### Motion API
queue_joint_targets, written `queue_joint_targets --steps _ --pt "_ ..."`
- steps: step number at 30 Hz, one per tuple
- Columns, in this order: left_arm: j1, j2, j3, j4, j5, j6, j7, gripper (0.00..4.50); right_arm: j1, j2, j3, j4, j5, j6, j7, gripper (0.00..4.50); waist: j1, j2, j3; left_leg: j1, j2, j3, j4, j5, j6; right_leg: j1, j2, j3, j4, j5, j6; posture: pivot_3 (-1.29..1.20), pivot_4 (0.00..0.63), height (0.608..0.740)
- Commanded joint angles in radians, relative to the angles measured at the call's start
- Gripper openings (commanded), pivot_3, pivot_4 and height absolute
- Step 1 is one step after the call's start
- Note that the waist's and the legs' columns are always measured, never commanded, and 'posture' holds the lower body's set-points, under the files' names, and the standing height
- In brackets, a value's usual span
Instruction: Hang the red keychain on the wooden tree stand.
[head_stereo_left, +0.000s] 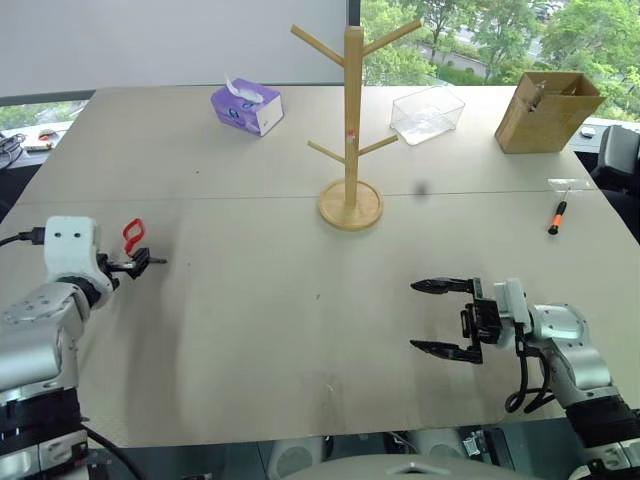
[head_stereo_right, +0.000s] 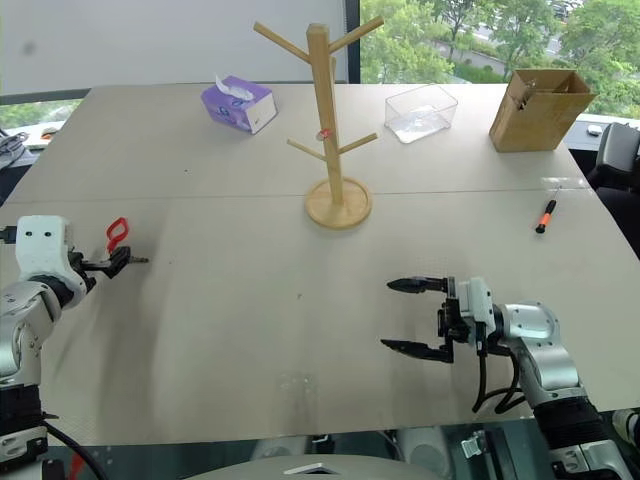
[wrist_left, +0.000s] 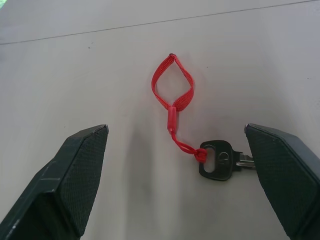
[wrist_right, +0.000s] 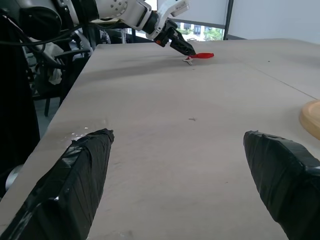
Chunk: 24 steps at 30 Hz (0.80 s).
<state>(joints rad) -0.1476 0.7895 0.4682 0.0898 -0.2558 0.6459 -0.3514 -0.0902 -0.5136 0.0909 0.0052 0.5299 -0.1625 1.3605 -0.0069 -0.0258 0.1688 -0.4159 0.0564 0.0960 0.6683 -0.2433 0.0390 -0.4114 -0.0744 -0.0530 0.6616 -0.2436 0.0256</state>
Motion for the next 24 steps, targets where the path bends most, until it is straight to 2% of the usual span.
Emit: queue_joint_targets --steps 1,10,16,24 --pt "-0.027 0.037 -0.008 0.049 0.02 -0.046 -0.035 4.5 0.012 0.001 -0.023 -0.047 0.009 -0.001 -0.017 4.45 0.0 0.0 0.0 0.0 0.0 0.0 0.0 0.0 0.0 0.0 0.0 0.0 0.0 0.0 0.0 0.0 0.15 0.74" --pt "-0.139 0.097 -0.08 0.303 0.049 -0.139 -0.151 4.5 0.022 0.012 -0.028 -0.078 -0.004 0.012 -0.081 4.45 0.0 0.0 0.0 0.0 0.0 0.0 0.0 0.0 0.0 0.0 0.003 -0.001 0.0 0.0 0.0 0.0 0.15 0.74" --pt "-0.208 0.117 -0.078 0.498 0.033 -0.204 -0.236 4.5 0.022 0.013 -0.032 -0.098 -0.003 0.029 -0.126 4.45 -0.001 0.0 0.0 0.0 0.0 0.001 0.0 0.0 0.0 0.0 0.004 -0.001 0.001 0.0 0.0 0.0 0.15 0.74" --pt "-0.184 0.101 -0.072 0.492 0.016 -0.194 -0.25 4.5 0.01 0.012 -0.036 -0.107 -0.001 0.049 -0.151 4.45 -0.002 0.0 0.0 0.0 0.0 0.001 0.0 0.0 0.0 0.0 0.004 0.0 0.001 0.0 0.001 0.0 0.15 0.74"
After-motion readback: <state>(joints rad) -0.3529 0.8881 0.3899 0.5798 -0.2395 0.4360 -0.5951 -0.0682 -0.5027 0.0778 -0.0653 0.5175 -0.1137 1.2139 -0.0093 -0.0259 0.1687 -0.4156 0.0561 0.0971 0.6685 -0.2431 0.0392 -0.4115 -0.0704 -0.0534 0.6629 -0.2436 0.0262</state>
